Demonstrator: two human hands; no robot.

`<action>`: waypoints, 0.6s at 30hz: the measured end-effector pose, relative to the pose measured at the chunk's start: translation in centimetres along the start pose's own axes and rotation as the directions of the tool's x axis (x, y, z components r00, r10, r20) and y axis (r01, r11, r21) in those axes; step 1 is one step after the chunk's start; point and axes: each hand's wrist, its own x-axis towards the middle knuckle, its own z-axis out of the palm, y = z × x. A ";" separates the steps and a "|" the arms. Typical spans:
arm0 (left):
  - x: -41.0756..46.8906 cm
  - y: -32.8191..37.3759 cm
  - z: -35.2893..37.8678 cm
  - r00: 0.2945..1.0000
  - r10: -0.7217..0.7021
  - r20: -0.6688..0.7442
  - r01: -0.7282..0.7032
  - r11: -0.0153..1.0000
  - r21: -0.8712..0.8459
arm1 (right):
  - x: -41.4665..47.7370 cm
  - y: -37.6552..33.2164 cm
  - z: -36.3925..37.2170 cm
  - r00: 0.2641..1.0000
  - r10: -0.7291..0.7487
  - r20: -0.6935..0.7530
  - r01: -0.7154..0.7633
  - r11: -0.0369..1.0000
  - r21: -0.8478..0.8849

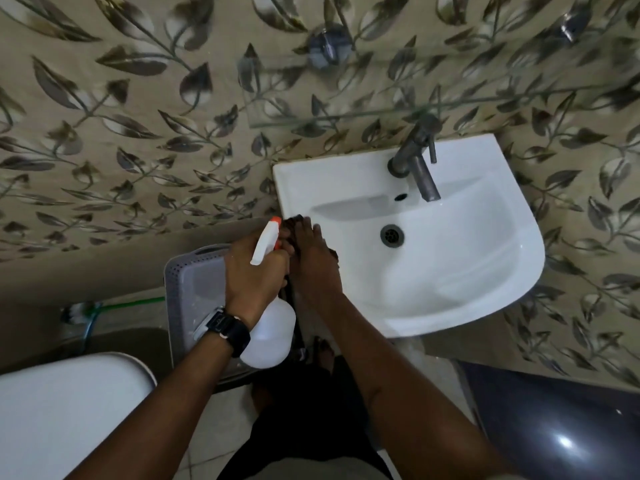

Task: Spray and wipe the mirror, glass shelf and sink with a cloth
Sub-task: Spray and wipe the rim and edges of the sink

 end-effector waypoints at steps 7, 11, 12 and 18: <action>-2.0 -3.1 -0.4 0.999 -0.005 0.045 0.003 0.999 0.035 | -11.3 5.1 1.3 0.987 -0.124 -0.102 0.115 0.989 -0.088; -3.6 -3.1 -0.4 0.996 0.051 0.076 -0.056 0.996 0.067 | -11.2 5.1 2.1 0.989 -0.094 -0.112 0.084 0.992 -0.094; -4.0 -2.8 -0.3 0.994 0.049 0.099 -0.055 0.997 0.060 | -10.0 4.7 2.1 0.989 -0.087 -0.116 0.078 0.993 -0.085; -4.8 -4.2 0.9 0.979 0.020 0.203 -0.027 0.999 0.029 | -11.3 6.4 2.6 0.988 -0.126 -0.091 0.114 0.986 -0.125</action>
